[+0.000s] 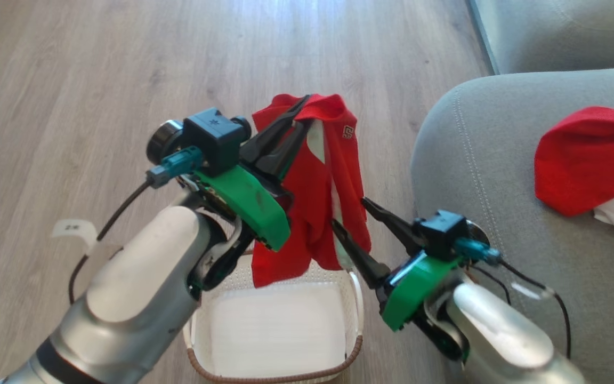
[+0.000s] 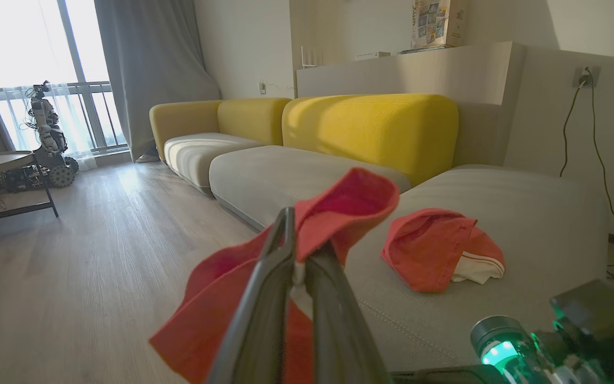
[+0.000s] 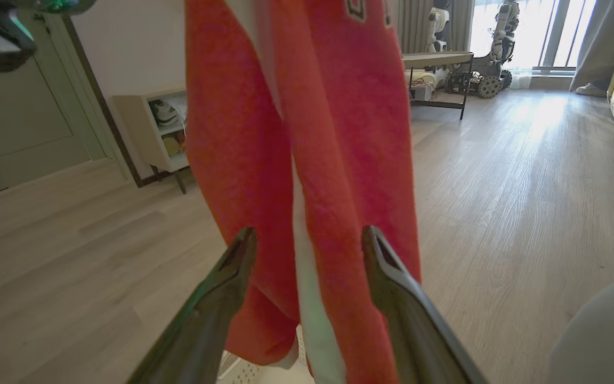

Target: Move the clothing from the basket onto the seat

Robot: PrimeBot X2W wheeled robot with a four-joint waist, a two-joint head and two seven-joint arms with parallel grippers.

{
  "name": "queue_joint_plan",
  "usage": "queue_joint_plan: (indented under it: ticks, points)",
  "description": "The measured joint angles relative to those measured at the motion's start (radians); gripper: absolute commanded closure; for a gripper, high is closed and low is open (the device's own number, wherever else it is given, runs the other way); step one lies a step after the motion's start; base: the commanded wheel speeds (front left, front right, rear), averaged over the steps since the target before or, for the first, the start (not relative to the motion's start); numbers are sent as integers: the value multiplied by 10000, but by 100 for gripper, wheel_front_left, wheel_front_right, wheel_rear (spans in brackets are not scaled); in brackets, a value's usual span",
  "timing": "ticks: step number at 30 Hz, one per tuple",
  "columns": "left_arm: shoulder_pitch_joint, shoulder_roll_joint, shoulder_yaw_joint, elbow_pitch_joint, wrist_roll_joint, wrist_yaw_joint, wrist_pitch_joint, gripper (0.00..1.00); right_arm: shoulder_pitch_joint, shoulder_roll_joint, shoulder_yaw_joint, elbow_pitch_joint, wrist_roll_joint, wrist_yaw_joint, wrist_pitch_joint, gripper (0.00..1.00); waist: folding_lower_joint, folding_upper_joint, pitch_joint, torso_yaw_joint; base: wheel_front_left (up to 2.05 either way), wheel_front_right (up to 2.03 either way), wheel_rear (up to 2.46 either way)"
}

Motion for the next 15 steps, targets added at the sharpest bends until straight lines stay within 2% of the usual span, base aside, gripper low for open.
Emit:
queue_joint_plan:
  ticks: [9,14,15]
  points:
    - [-2,-336,-385,2,-2,-180,42,100,-1851,61,1666,2115,855,0,-2,0,0,0,14,523,0,0,0]
    - [-2,-372,-568,92,-96,-261,44,100,-2255,330,2119,2964,1402,0,-63,0,0,0,12,769,0,0,0]
    - [-2,-372,-575,92,-96,-261,44,100,-2284,366,2176,3076,1473,0,-65,16,0,0,13,801,0,0,0]
